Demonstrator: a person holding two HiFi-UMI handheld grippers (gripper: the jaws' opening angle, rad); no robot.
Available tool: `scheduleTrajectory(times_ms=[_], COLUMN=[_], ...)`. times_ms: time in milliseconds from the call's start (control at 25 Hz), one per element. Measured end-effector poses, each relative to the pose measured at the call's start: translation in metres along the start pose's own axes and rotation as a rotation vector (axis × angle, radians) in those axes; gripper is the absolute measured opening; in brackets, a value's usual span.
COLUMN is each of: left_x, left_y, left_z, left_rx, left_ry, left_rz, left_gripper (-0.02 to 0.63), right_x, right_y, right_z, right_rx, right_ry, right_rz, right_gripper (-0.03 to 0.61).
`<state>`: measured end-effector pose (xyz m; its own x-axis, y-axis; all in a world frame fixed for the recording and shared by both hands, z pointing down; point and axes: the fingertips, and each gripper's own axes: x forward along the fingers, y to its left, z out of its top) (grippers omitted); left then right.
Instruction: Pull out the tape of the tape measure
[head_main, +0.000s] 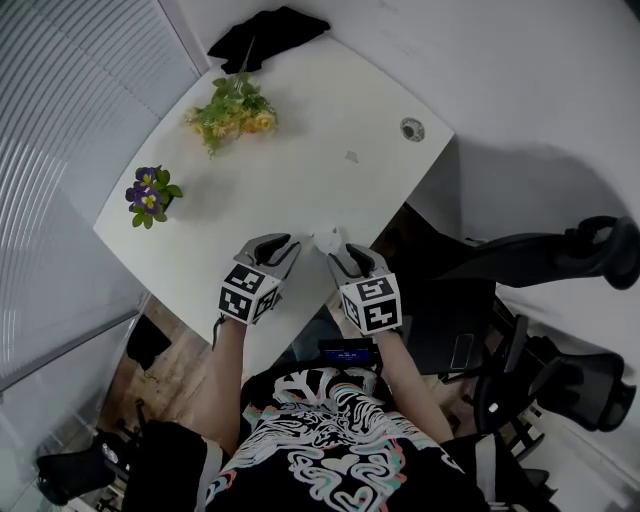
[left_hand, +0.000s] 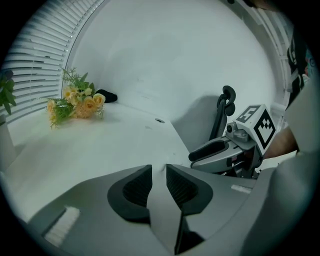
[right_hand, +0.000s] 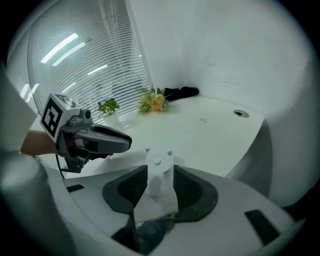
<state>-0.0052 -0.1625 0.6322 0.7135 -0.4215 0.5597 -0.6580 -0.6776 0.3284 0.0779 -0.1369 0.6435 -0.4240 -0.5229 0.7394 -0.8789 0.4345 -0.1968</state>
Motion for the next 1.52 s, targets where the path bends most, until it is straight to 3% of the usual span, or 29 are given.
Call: scheduleTrajectory(times_ms=[280,560,1160,1520], left_x=[0.009,0.011,0.004,0.006], left_y=[0.0,0.002,0.011,0.004], left_z=[-0.003,0.001,0.002,0.003], left_rx=[-0.005,-0.012,-0.031,-0.027], left_ry=[0.012,0.002,-0.012,-0.022], left_rz=[-0.008,-0.003,0.04,0.041], left_gripper=[0.091,0.086,0.083,0.08], right_x=[0.01,0.02,0.03,0.029], right_y=[0.003,0.006,0.003,0.003], right_z=[0.0,0.002,-0.002,-0.001], right_rx=[-0.017,-0.051,-0.162,-0.174], right_ry=[0.016,0.028,0.06,0.052], right_rz=[0.006,-0.007,-0.07,-0.052], right_gripper=[0.19,0.259,0.236,0.233])
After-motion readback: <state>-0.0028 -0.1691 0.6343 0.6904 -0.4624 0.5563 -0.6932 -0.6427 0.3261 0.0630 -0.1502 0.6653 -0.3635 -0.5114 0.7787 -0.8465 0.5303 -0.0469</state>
